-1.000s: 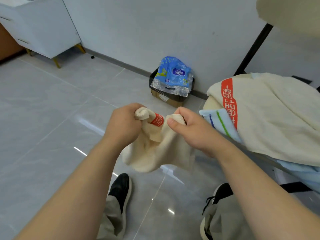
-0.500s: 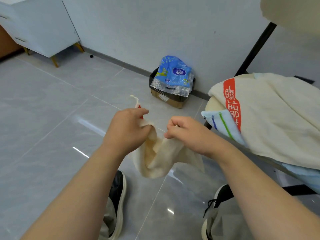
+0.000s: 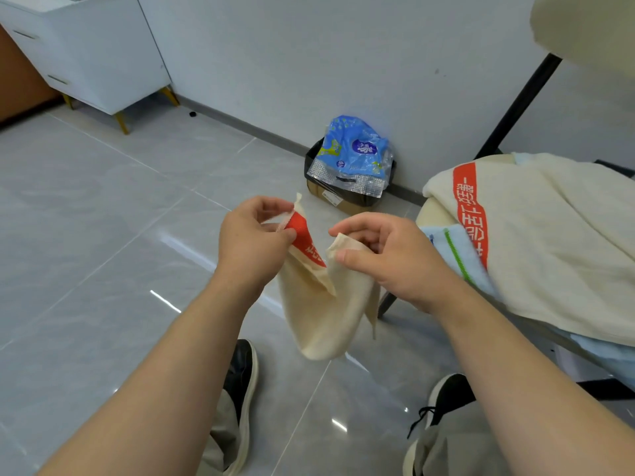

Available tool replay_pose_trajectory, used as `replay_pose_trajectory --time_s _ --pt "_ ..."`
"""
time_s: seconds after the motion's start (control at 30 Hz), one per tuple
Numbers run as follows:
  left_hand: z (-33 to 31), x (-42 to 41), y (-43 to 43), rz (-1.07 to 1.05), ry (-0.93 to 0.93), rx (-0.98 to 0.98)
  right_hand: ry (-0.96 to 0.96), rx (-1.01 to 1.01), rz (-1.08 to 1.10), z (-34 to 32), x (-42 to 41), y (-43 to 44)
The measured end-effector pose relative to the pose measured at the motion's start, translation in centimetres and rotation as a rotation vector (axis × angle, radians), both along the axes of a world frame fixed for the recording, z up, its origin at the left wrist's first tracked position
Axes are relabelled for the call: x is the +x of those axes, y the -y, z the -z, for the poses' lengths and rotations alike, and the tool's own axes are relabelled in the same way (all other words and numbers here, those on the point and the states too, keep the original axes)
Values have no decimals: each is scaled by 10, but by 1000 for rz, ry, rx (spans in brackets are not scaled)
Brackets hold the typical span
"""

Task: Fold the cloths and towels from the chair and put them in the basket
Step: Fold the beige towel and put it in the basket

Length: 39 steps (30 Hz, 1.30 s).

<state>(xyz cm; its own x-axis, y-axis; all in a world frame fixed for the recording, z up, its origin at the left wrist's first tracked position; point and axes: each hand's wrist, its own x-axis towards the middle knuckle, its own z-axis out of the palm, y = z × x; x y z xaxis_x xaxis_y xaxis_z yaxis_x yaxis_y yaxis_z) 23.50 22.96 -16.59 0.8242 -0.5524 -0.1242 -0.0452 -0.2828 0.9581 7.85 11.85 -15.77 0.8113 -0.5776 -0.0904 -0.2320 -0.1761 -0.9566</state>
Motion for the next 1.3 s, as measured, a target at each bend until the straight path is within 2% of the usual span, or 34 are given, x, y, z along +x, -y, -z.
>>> replay_pose_trajectory --time_s 0.27,0.47,0.63,0.77,0.93,1.17,1.23,1.3 --pt "0 -7 5 139 -150 -13 21 -68 -46 0 -5 4" --pt "-7 -21 8 243 -171 -56 88 -135 127 3 -3 5" --pt "-10 -22 10 246 -201 -98 92 -4 148 5 -5 10" --pt "-9 -21 11 242 -237 -119 176 119 143 5 -5 9" --pt "-6 -18 13 211 -210 -111 203 112 189 8 -6 13" --pt "1 -16 11 233 -84 -99 226 99 218 8 -5 15" --pt "6 -14 11 243 56 -26 212 71 225 9 -5 17" --pt "12 -9 10 291 340 116 144 -15 207 11 -5 18"
